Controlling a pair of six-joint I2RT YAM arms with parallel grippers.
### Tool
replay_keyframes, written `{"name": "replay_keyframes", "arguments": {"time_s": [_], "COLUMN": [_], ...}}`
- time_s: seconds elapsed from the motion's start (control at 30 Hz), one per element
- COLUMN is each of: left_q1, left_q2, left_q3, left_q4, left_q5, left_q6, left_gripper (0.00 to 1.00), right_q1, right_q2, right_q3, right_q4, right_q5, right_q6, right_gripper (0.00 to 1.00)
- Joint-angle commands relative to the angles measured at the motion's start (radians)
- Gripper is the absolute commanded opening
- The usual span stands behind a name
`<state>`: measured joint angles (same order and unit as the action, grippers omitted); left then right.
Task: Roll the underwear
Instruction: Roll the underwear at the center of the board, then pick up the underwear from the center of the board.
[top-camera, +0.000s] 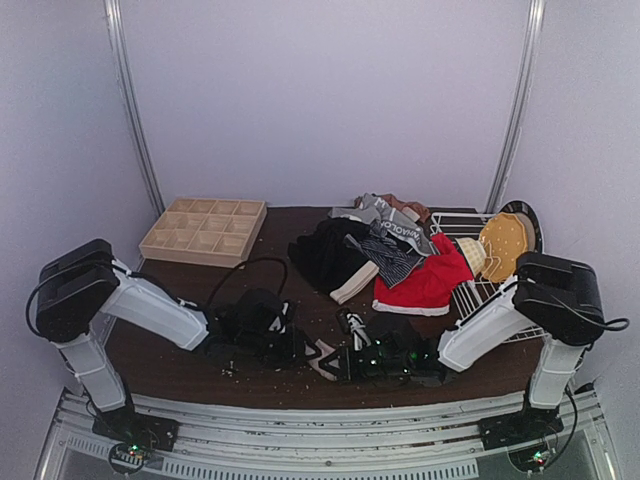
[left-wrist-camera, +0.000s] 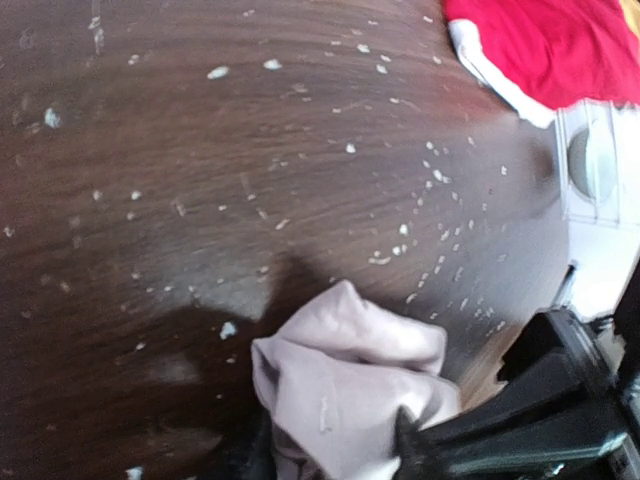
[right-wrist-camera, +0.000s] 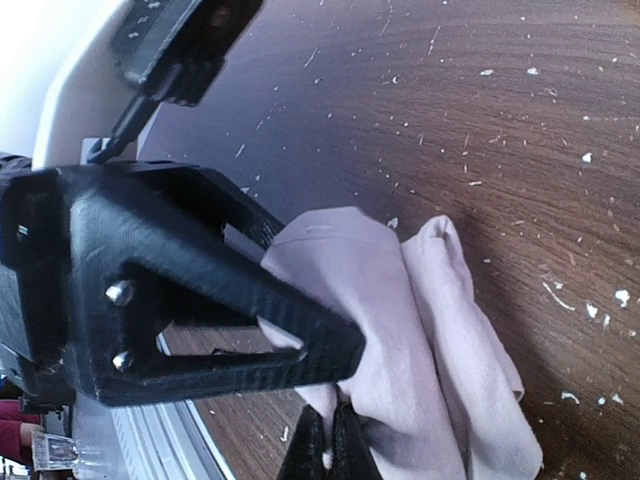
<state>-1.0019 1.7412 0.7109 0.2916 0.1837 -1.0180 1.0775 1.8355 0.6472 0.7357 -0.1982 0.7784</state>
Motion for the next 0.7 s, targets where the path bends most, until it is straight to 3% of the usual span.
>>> {"name": "replay_keyframes", "arguments": {"time_s": [0.0, 0.1, 0.27, 0.43, 0.67], "left_q1": [0.009, 0.011, 0.013, 0.013, 0.030], "left_q2": [0.049, 0.057, 0.058, 0.070, 0.096], "left_q3": [0.032, 0.061, 0.131, 0.193, 0.239], "left_q4": [-0.008, -0.070, -0.214, -0.336, -0.404], "left_q5": [0.024, 0.013, -0.017, -0.025, 0.024], "left_q6": [-0.001, 0.034, 0.115, 0.190, 0.247], "left_gripper": [0.15, 0.00, 0.00, 0.00, 0.00], "right_q1": [0.022, 0.041, 0.060, 0.059, 0.025], "right_q2": [-0.006, -0.066, -0.188, -0.270, -0.175], "right_q3": [-0.011, 0.009, 0.048, 0.088, 0.184], "right_q4": [-0.203, -0.275, -0.432, -0.575, -0.677], "right_q5": [0.044, 0.065, 0.110, 0.160, 0.126], "right_q6": [-0.044, -0.087, -0.160, -0.215, -0.230], "right_gripper": [0.00, 0.06, 0.27, 0.39, 0.57]}}
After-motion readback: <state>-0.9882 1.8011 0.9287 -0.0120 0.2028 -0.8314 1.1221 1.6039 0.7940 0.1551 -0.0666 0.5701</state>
